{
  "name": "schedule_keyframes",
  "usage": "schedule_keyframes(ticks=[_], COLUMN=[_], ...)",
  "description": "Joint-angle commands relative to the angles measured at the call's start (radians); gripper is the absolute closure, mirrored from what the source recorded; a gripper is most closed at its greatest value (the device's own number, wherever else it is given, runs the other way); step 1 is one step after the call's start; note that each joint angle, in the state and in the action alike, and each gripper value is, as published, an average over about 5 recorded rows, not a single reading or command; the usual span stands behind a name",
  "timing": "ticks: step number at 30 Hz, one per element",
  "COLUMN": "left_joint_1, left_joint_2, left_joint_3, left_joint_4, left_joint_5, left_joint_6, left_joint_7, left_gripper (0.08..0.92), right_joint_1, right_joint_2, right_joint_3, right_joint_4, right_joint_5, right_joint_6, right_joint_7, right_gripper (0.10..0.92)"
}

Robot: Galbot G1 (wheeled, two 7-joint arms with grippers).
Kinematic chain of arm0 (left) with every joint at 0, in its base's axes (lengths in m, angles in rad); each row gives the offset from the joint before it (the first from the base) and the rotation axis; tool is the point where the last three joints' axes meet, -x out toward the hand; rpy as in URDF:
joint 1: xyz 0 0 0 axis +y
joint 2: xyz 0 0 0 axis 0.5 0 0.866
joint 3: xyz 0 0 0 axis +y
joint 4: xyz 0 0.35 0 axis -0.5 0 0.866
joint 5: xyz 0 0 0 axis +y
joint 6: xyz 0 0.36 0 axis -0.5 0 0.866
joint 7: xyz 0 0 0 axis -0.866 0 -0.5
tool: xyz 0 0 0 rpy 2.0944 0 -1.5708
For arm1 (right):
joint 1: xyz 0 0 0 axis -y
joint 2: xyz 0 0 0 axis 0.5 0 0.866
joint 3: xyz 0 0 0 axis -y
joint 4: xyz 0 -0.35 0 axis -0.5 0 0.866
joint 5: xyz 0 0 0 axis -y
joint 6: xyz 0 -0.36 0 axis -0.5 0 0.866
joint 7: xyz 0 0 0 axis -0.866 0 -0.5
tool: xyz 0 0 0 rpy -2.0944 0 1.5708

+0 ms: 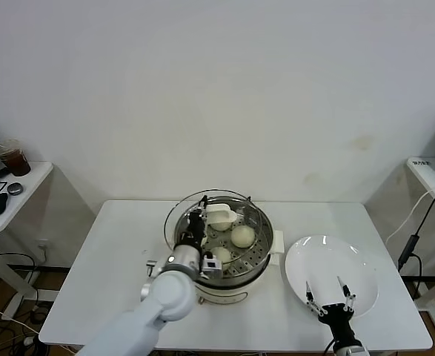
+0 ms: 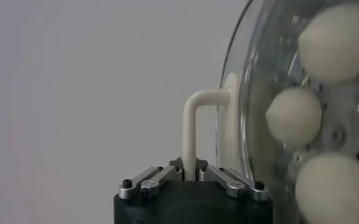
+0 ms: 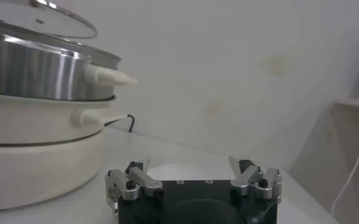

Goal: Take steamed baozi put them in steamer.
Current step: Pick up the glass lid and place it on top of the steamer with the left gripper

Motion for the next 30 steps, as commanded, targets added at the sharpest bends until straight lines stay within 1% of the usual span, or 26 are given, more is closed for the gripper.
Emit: schedule_keyframes(ticks=[1, 12, 25, 30], left_joint_1=[-0.028, 0.027, 0.034, 0.037], left_joint_2=[-0.073, -0.067, -0.059, -0.067], left_joint_3=[0.076, 0.066, 0.048, 0.049], left_joint_4=[0.035, 0.028, 0.049, 0.055], left_joint_5=[0.089, 0.115, 0.116, 0.115], left_joint_6=[0.018, 0.005, -0.006, -0.008], left_joint_7=[0.018, 0.017, 0.012, 0.005], left_gripper=[0.829, 0.829, 0.829, 0.829], right_joint_1=[0.005, 0.002, 0.001, 0.001], right_joint_2=[0.004, 0.002, -0.002, -0.002], right_joint_3=[-0.004, -0.007, -0.008, -0.012], right_joint_4=[-0.006, -0.008, -0.011, -0.012], right_joint_5=[-0.013, -0.013, -0.011, -0.012], right_joint_6=[0.003, 0.003, 0.003, 0.003], right_joint_7=[0.004, 0.003, 0.002, 0.002], right_gripper=[0.203, 0.203, 0.203, 0.203])
